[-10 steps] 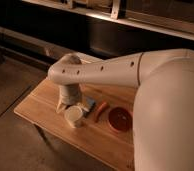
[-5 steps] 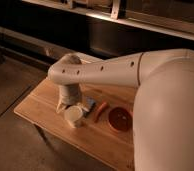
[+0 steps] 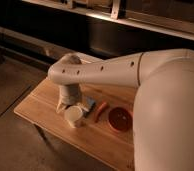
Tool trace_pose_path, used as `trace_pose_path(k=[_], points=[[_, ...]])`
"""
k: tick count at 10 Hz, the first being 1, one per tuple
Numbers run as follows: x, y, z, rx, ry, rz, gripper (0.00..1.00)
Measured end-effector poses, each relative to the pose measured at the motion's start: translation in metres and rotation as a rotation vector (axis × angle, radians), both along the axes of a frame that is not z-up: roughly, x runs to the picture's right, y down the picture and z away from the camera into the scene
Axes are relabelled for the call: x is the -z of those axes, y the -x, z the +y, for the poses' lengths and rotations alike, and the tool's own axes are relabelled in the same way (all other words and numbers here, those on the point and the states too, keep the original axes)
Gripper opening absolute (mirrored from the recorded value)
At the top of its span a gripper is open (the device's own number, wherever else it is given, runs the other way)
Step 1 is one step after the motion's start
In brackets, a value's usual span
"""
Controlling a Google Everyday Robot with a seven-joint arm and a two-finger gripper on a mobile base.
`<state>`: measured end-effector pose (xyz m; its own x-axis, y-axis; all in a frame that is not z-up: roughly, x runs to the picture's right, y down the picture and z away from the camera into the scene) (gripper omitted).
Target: Place the eraser on the white sponge
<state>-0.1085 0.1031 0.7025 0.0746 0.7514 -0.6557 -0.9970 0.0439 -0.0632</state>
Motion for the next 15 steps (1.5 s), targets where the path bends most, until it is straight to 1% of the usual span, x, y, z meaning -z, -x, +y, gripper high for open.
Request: trace_pose_path(k=[2,3,4,5,6,8,9,11,13,15], points=[[0.000,-0.001,-0.001,-0.005,-0.006,0.007,0.80],[0.002,-0.003,-0.009,-0.038,-0.032,0.025,0.80],[0.003,-0.007,-0.021,-0.090,-0.068,0.046,0.80],[0.004,-0.016,-0.037,-0.152,-0.112,0.070,0.80],[0.006,-0.026,-0.055,-0.230,-0.169,0.098,0.80],[0.004,-0.031,-0.062,-0.297,-0.199,0.109,0.80],[-0.002,-0.038,-0.063,-0.352,-0.206,0.117,0.80],[-0.011,-0.047,-0.062,-0.402,-0.205,0.127,0.80],[-0.021,-0.052,-0.061,-0.421,-0.187,0.136,0.80],[-0.028,-0.059,-0.067,-0.394,-0.170,0.150,0.80]])
